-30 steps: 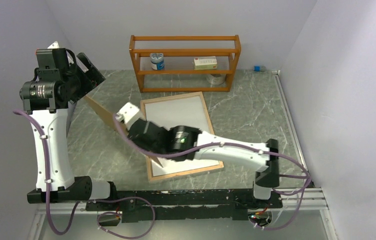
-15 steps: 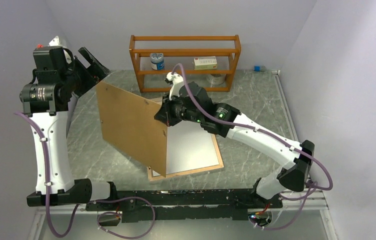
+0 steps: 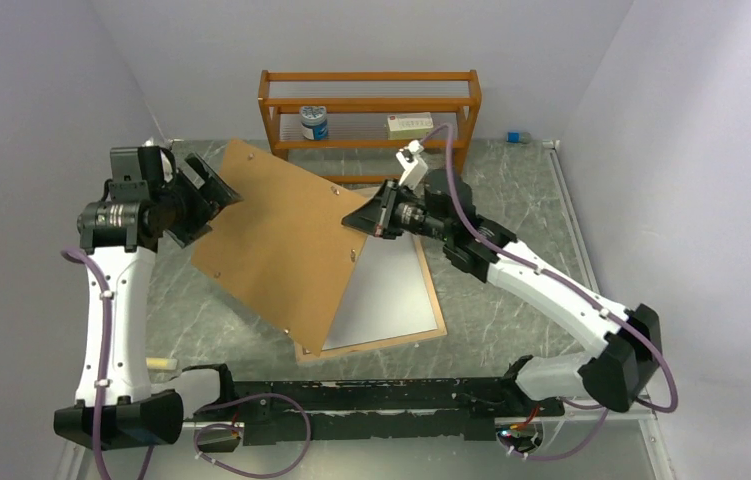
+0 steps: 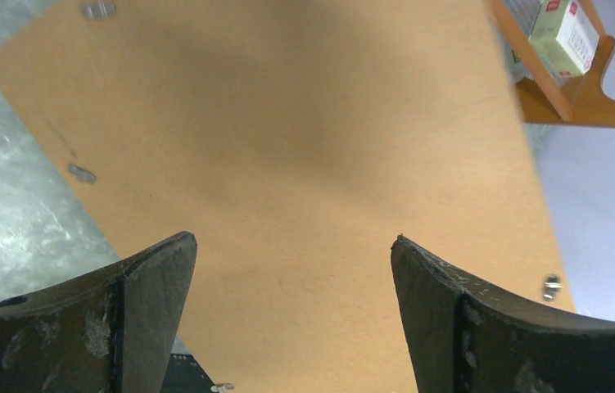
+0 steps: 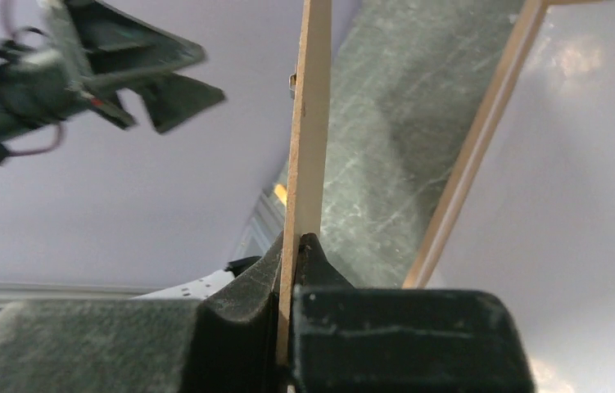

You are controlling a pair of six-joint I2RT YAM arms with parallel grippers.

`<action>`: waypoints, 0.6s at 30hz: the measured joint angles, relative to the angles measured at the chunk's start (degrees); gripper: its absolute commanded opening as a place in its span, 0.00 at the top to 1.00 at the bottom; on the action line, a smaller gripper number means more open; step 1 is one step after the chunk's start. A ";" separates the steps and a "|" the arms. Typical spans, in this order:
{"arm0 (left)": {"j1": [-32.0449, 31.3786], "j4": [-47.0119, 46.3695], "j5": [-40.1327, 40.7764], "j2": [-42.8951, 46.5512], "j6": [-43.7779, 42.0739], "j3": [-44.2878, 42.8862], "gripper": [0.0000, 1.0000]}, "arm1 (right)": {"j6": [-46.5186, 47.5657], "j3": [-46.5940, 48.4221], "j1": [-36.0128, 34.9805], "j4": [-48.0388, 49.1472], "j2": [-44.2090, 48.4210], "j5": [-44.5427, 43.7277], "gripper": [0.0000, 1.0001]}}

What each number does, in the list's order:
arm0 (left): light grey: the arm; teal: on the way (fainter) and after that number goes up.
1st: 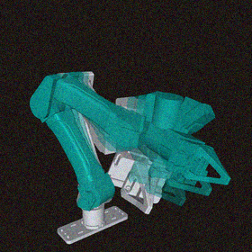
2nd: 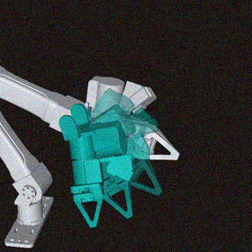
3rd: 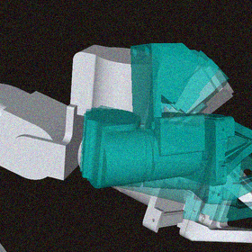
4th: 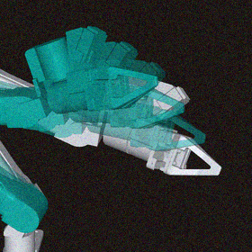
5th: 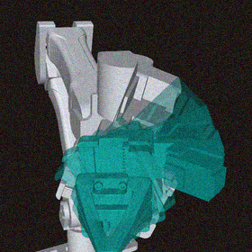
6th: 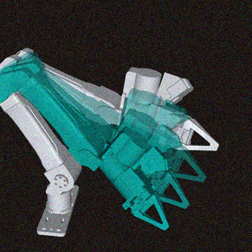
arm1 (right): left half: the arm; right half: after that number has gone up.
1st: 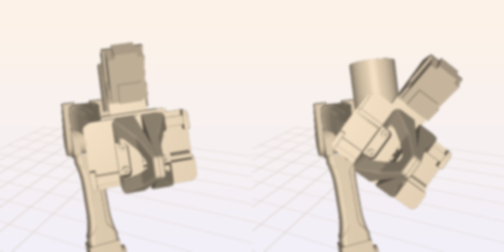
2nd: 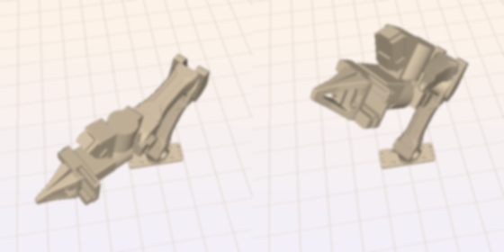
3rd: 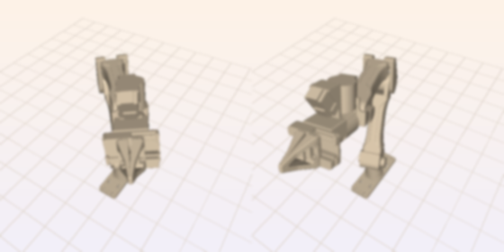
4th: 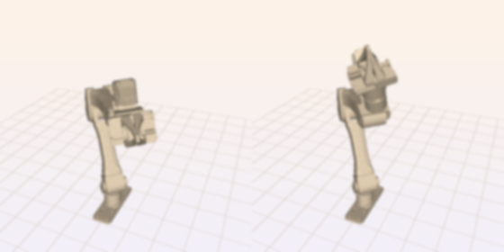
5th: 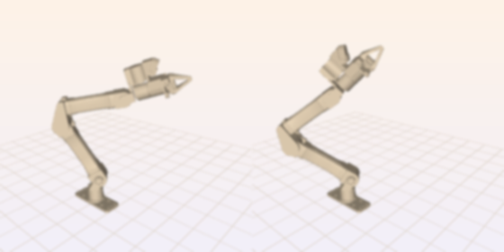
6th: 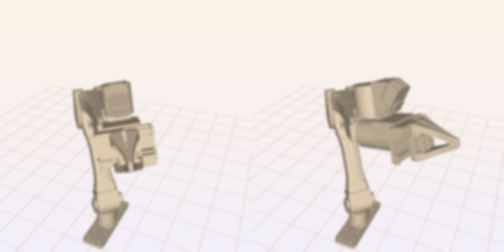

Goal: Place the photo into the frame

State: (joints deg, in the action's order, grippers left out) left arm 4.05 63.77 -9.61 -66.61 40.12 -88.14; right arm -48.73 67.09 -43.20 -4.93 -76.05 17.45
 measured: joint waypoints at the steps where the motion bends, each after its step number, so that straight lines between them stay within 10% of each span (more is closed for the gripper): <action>1: -0.02 -0.42 -0.63 1.03 0.70 1.81 0.06 | -0.48 -1.14 0.31 1.40 1.27 0.52 1.00; 18: 0.00 -5.60 -4.92 13.22 2.73 9.99 0.06 | -5.75 -11.02 1.44 13.35 22.12 -9.86 1.00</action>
State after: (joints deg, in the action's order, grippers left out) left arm 4.05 58.17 -14.52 -53.39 42.85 -78.15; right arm -54.48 56.07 -41.76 8.43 -53.93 7.60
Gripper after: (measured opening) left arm 0.938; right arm 0.029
